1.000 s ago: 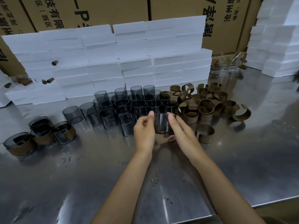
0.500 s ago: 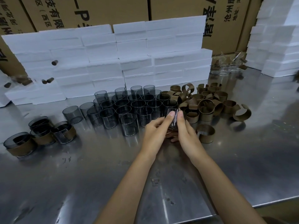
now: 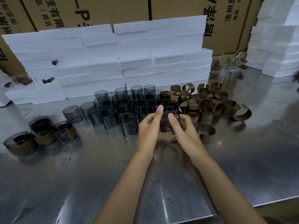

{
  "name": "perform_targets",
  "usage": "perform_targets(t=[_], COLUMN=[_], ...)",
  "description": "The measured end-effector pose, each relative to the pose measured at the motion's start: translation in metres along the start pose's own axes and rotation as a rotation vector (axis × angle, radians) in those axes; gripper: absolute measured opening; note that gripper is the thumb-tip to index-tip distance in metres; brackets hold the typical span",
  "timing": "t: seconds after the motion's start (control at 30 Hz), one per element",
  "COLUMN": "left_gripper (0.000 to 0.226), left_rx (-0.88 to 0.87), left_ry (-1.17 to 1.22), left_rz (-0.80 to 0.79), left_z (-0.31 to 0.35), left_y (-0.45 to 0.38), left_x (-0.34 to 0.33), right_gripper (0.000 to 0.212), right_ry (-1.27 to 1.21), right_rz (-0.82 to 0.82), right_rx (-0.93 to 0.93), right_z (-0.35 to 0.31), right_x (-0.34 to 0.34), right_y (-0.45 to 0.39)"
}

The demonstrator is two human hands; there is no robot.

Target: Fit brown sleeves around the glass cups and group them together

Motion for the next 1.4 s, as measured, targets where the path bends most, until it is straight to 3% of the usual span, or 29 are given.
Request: perform_targets(t=[0.07,0.2,0.33,0.47,0.57,0.7,0.73,0.87,1.03,1.2,1.4], left_gripper=[0.055,0.054,0.046,0.041,0.03,0.017,0.017,0.04,0.049,0.041,0.034], left_rx=[0.012,0.02,0.044,0.065,-0.041,-0.142,-0.142,-0.017,0.073,0.055,-0.014], left_ry=[0.015,0.04,0.014,0.042,-0.029,-0.13,-0.137,-0.026,0.005,-0.101,-0.084], left_rz=[-0.03,-0.068,-0.121,-0.136,-0.023,0.027,0.031,-0.058,-0.16,-0.145,-0.018], left_z=[0.001,0.001,0.001,-0.003,-0.006,-0.008,-0.008,-0.005,-0.008,-0.006,-0.006], left_y=[0.003,0.006,0.005,0.003,-0.003,-0.008,-0.008,-0.004,0.0,0.0,-0.004], left_x=[-0.001,-0.003,-0.003,-0.002,0.0,0.004,0.005,0.003,-0.004,-0.002,0.0], right_gripper=[0.076,0.066,0.086,0.071,0.06,0.029,0.029,0.064,0.07,0.089,0.065], right_ry=[0.019,-0.016,0.093,0.078,0.068,0.044,0.035,0.006,0.033,0.122,0.1], right_rz=[-0.045,-0.112,-0.063,0.001,0.01,0.052,0.053,0.019,-0.051,-0.007,0.005], right_rx=[0.009,-0.019,0.013,0.003,0.015,0.038,0.04,0.041,0.03,0.0,-0.009], right_z=[-0.003,-0.006,-0.003,0.003,0.006,0.005,0.004,-0.002,-0.004,-0.003,0.002], right_x=[0.0,0.002,-0.001,0.0,0.001,0.0,0.0,0.0,0.0,-0.001,0.002], right_y=[0.004,0.005,0.006,-0.003,-0.006,-0.006,-0.005,0.002,0.004,0.003,-0.002])
Point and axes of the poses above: each hand's wrist, its own y-axis away from the middle knuckle, its own x-axis out of the back of the hand, z = x × y, the point moved 1 cm from there along -y, towards the middle knuckle, and after that the axes turned 7 degrees about -x, right-handed, at the moved point
